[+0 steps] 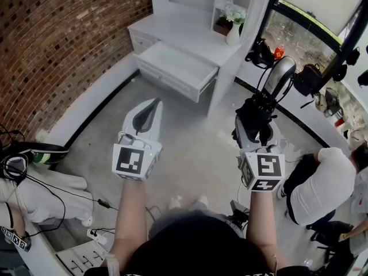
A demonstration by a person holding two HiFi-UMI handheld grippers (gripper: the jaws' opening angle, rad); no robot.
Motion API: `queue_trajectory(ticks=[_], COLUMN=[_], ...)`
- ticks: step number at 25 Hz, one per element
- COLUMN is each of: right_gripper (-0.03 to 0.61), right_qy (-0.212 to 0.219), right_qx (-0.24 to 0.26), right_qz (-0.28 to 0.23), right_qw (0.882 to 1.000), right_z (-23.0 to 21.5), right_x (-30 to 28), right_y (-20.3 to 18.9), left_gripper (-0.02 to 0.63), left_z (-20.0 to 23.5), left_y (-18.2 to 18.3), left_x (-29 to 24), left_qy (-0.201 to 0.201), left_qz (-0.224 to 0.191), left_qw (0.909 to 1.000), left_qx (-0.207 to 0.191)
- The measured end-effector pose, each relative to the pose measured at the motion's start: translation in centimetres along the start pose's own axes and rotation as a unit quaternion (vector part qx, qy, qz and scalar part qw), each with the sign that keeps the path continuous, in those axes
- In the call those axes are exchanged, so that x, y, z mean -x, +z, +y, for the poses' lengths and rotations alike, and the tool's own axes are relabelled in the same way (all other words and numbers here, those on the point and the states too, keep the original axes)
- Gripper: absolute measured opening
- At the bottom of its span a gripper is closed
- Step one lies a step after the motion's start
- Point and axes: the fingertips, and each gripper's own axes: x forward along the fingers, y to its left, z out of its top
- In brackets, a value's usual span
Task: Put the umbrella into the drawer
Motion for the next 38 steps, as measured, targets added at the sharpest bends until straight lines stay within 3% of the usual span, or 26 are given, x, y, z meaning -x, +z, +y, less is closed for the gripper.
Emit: queue_trajectory(ticks=[14, 23, 32, 38], right_gripper=[0.256, 0.258, 0.258, 0.258], right_qy=[0.034, 0.051, 0.042, 0.04], right_qx=[0.002, -0.002, -0.008, -0.01], right_qz=[0.007, 0.02, 0.026, 0.031], right_qw=[0.999, 0.998, 0.999, 0.999], right_z=[-6.0, -7.8, -8.7, -8.9], right_x=[-1.9, -3.3, -6.9, -12.0], right_y=[-2.0, -3.5, -4.6, -4.4], left_gripper=[0.0, -0.001, 0.0, 0.0], left_z=[-3.0, -3.9, -1.2, 2.8], left_y=[-0.1, -0.9, -3.1, -5.0], left_x=[-4.5, -6.5, -9.5, -13.0], left_qy=[0.044, 0.048, 0.05, 0.057], left_qz=[0.0, 0.015, 0.018, 0.017], left_qw=[0.999, 0.9987, 0.9986, 0.9982], left_qx=[-0.003, -0.005, -0.007, 0.001])
